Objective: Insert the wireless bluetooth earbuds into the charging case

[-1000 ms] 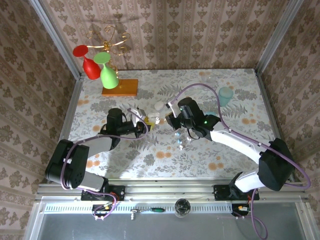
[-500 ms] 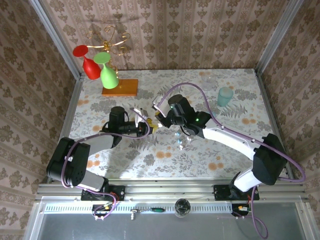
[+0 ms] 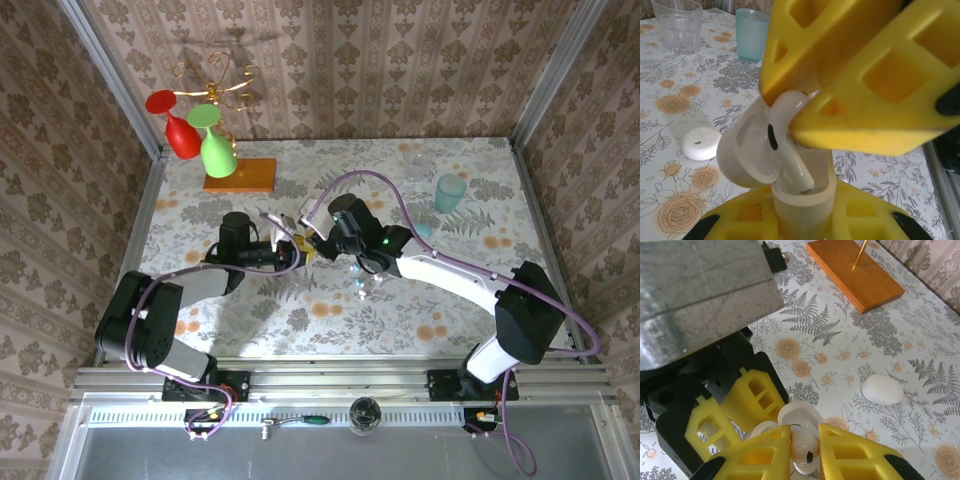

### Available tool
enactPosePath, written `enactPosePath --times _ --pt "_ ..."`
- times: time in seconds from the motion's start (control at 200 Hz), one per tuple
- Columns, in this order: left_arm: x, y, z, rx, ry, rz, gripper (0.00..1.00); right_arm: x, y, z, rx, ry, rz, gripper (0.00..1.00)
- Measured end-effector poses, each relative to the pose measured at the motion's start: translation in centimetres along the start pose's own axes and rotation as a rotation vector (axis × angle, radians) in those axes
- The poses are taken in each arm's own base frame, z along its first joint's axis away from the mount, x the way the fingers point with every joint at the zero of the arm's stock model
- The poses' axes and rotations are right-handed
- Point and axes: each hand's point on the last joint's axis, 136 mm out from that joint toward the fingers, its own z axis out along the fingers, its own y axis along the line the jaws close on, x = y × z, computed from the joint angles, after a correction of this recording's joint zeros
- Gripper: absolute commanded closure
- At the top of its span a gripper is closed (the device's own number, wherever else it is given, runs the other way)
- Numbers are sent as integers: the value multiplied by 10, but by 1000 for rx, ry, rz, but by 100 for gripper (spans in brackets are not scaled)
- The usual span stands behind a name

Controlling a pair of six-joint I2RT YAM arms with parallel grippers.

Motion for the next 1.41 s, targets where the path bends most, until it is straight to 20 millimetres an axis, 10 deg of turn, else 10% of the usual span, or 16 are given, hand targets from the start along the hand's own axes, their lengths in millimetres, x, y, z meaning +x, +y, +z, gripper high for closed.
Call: enactPosePath --times 0.24,0.585,1.11,1.405 --pt "-4 3 0 -16 -12 -12 100 2 5 3 -28 3 -8 80" --pt "-9 10 -4 -44 -35 -1 100 -5 2 -2 -45 -19 40 45" --pt "2 -3 0 -85 -27 255 100 -44 -66 -26 14 -55 502 40" --pt "-3 -16 1 -100 -32 384 100 5 -44 -1 -50 177 553 42"
